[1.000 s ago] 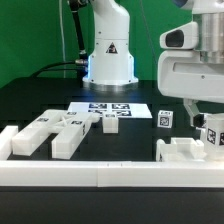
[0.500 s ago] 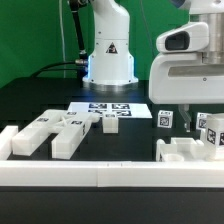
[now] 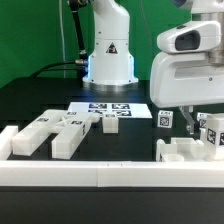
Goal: Assemble chair
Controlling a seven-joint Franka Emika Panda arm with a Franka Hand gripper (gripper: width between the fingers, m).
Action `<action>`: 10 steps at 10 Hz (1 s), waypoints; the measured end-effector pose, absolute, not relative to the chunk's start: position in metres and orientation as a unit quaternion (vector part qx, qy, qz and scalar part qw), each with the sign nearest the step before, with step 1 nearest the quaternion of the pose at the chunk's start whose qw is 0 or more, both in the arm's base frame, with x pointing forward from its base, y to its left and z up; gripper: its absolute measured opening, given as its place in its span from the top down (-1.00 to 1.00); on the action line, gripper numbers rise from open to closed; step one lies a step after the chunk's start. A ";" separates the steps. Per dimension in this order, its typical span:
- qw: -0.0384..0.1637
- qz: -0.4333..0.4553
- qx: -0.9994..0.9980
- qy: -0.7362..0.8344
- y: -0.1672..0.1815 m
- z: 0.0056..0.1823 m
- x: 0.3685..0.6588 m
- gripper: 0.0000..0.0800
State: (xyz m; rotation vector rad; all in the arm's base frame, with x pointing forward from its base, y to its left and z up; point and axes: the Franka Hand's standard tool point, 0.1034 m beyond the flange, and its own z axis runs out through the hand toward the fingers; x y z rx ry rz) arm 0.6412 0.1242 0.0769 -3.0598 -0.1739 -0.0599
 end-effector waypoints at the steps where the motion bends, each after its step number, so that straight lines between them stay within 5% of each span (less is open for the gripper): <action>1: 0.034 -0.022 -0.995 -0.088 0.124 0.078 0.642 -0.62; 3: 0.033 -0.023 -0.995 -0.088 0.127 0.079 0.642 -0.62; 5: 0.033 -0.022 -0.996 -0.085 0.126 0.078 0.642 -0.01; 6: 0.033 -0.022 -0.996 -0.078 0.126 0.078 0.642 -0.01; 7: 0.033 -0.022 -0.996 -0.078 0.126 0.078 0.642 0.28; 10: 0.040 -0.019 -0.998 0.036 0.124 0.078 0.643 0.28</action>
Offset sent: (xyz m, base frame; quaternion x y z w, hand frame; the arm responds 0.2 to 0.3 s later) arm 0.0000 0.0000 0.0000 0.0000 0.0000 0.0000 1.0000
